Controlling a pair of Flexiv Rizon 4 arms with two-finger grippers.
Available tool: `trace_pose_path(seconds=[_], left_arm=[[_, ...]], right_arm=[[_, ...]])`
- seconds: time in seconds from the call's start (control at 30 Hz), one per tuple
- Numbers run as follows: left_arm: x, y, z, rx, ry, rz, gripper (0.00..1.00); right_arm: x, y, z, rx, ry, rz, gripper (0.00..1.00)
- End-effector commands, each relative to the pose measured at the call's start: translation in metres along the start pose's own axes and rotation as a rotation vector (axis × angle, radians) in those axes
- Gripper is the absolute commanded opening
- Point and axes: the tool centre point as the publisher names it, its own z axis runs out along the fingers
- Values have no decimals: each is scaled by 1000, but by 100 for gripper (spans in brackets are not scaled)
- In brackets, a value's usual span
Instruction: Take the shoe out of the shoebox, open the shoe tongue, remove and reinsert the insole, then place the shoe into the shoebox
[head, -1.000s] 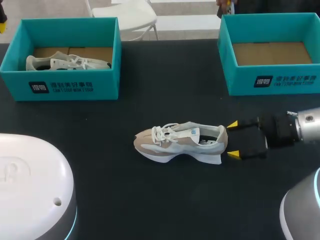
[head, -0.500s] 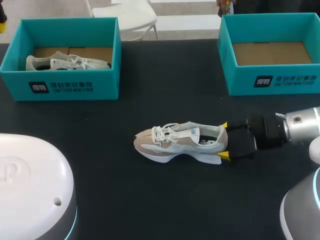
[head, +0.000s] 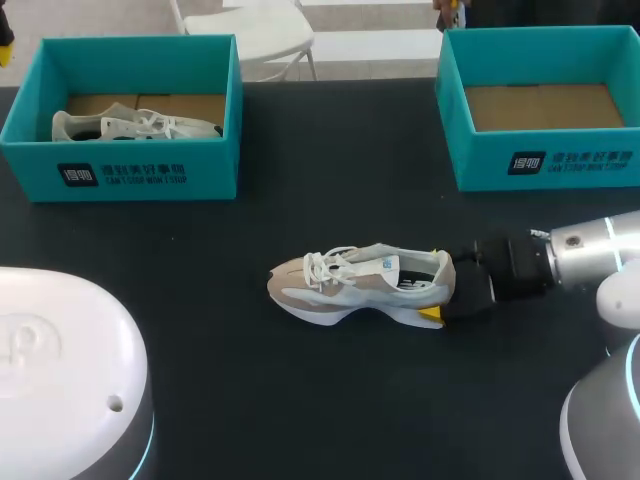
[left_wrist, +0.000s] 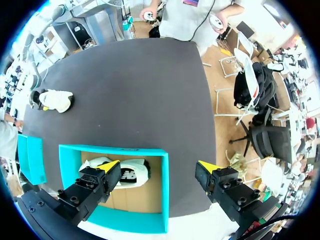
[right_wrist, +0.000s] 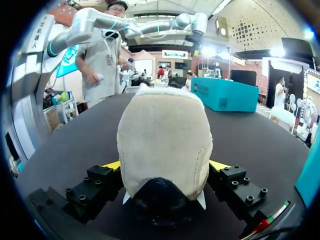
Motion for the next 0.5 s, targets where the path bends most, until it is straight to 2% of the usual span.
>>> trace_pose_path(seconds=[0.03, 0.07, 0.13, 0.17, 0.2, 0.5], left_arm=[[1, -1, -1, -1, 2, 1, 100], [1, -1, -1, -1, 2, 1, 100], [1, -1, -1, -1, 2, 1, 100], [1, -1, -1, -1, 2, 1, 100], [1, -1, -1, -1, 2, 1, 100], [1, -1, -1, -1, 2, 1, 100]], right_arm=[[-3, -1, 8, -2, 2, -1, 89], [-3, -1, 8, -2, 4, -1, 43], [-3, -2, 9, -2, 5, -3, 22], [-3, -2, 10, 0, 7, -4, 3], [-3, -1, 10, 3, 10, -8, 0], [0, 1, 13, 19, 50, -35, 0]])
